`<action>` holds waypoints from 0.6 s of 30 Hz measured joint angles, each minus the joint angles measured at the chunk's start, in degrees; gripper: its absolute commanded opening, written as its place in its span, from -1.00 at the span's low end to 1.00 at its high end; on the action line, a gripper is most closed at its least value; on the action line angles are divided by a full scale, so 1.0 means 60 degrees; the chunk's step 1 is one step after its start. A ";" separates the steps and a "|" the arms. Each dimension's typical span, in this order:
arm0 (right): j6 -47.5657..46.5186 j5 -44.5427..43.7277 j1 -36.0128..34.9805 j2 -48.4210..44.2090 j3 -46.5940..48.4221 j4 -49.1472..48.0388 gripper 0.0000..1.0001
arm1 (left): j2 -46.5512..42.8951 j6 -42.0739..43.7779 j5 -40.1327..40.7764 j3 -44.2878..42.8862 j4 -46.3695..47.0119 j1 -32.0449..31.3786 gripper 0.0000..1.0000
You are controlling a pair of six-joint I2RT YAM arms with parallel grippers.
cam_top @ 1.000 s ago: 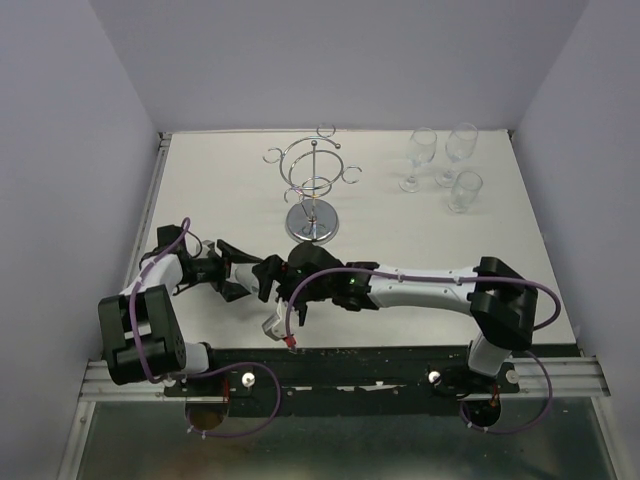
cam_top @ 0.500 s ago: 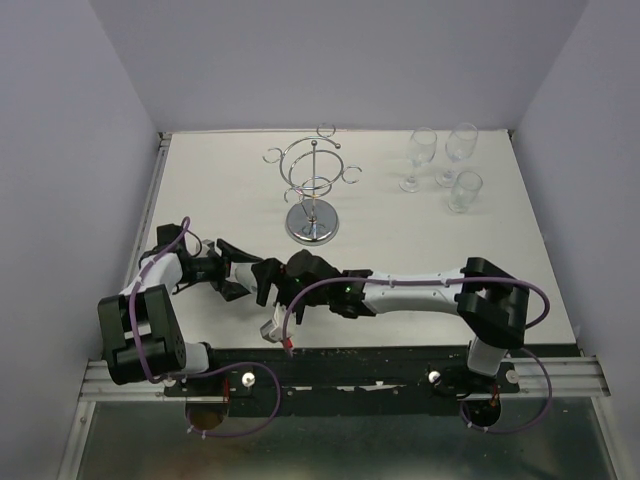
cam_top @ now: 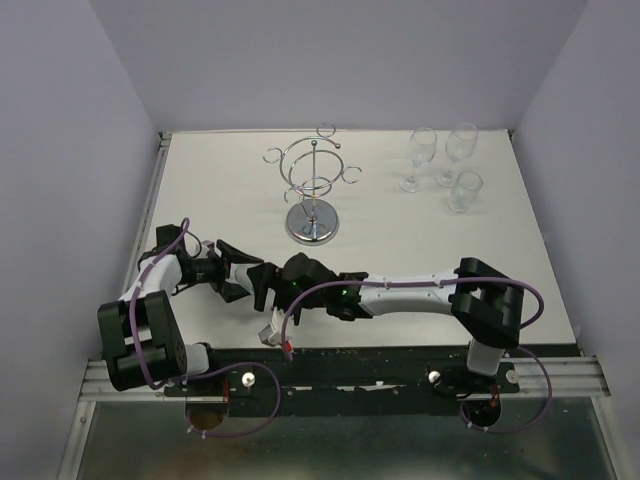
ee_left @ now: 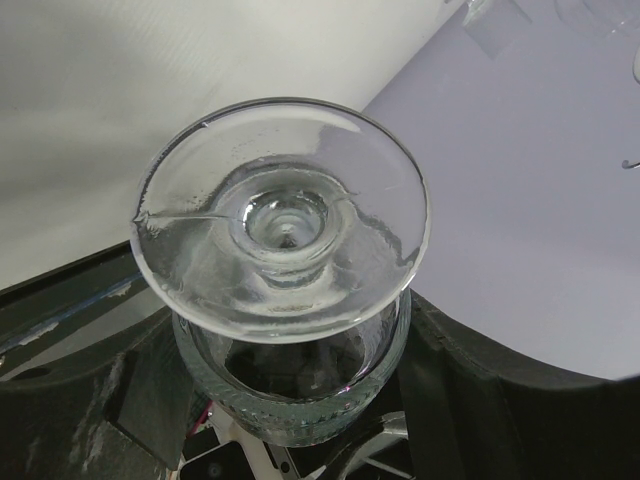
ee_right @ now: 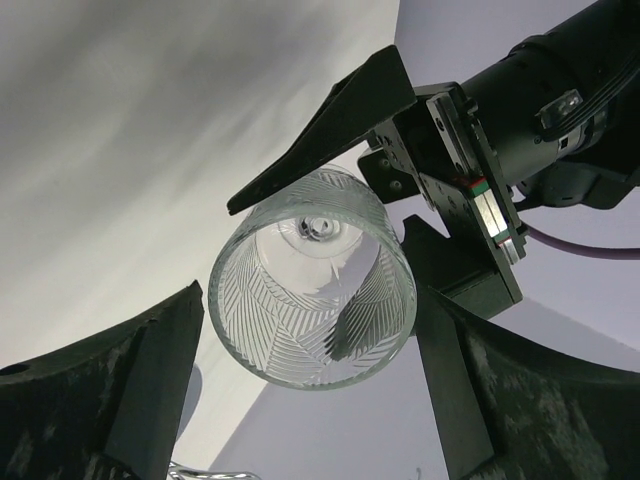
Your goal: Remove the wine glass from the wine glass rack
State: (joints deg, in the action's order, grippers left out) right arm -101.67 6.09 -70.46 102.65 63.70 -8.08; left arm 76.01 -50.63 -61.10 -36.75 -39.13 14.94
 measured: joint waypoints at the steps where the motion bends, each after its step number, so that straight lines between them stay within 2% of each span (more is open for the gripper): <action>1: -0.0051 0.0040 -0.0004 0.0011 0.0000 -0.0015 0.80 | 0.0000 -0.0004 0.0000 0.0000 -0.0004 0.0000 -1.00; 8: -0.0302 0.0219 -0.0011 0.0113 0.0142 -0.0087 0.47 | 0.0000 -0.0033 -0.0007 -0.0004 -0.0011 0.0000 -1.00; 9: -0.0331 0.0222 -0.0011 0.0142 0.0146 -0.0095 0.40 | 0.0000 -0.0025 0.0000 -0.0004 -0.0004 0.0015 -0.71; 10: -0.0342 0.0222 -0.0011 0.0164 0.0153 -0.0102 0.34 | 0.0000 -0.0033 0.0022 -0.0004 0.0004 0.0018 -0.32; 14: -0.0317 0.0175 -0.0004 0.0237 0.0280 -0.0062 0.05 | 0.0000 -0.0168 0.0029 -0.0004 0.0124 0.0131 0.65; 15: -0.0295 0.0149 0.0000 0.0251 0.0302 -0.0062 0.01 | 0.0000 -0.0219 0.0025 -0.0004 0.0149 0.0193 0.97; 18: -0.0029 0.0095 0.0000 0.0295 0.0372 -0.0051 -0.10 | 0.0007 -0.0368 -0.0011 -0.0036 0.0189 0.0543 0.97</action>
State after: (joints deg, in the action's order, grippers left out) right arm -101.84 6.66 -70.46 104.42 65.93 -8.38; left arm 76.05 -52.84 -61.17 -36.97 -38.00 18.20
